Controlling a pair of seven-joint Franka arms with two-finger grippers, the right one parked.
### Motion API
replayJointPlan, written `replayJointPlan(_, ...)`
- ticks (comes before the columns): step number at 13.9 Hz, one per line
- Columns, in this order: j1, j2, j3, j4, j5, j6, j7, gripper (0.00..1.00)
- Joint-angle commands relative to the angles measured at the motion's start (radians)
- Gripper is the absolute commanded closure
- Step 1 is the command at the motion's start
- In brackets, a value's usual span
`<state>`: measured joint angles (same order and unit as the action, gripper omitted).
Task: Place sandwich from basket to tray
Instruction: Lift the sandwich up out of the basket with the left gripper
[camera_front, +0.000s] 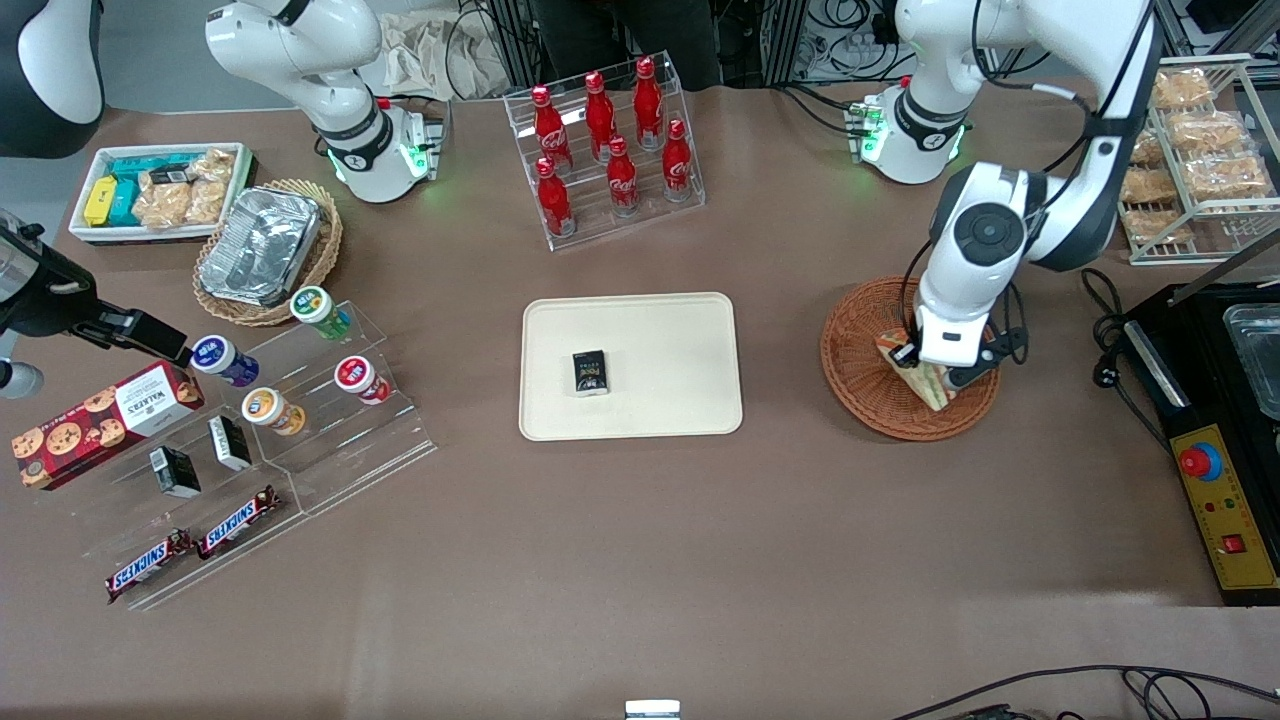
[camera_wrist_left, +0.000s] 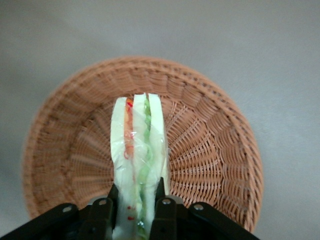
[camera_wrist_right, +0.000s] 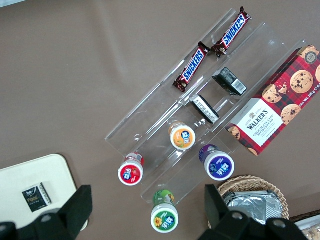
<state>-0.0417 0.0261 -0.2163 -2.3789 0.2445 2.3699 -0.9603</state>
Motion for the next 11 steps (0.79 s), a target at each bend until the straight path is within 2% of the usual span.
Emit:
replayJointPlan(1, -0.004, -0.127, -0.032, 0.093, -0.032, -0.218, 0.096, 1.00)
replayJointPlan(3, -0.001, -0.153, -0.044, 0.211, -0.124, -0.357, 0.182, 1.00)
replayJointPlan(5, -0.006, -0.170, -0.048, 0.306, -0.165, -0.478, 0.262, 1.00)
replayJointPlan(6, -0.007, -0.184, -0.058, 0.322, -0.169, -0.485, 0.287, 1.00)
replayJointPlan(11, -0.009, -0.170, -0.244, 0.325, -0.198, -0.367, 0.223, 1.00)
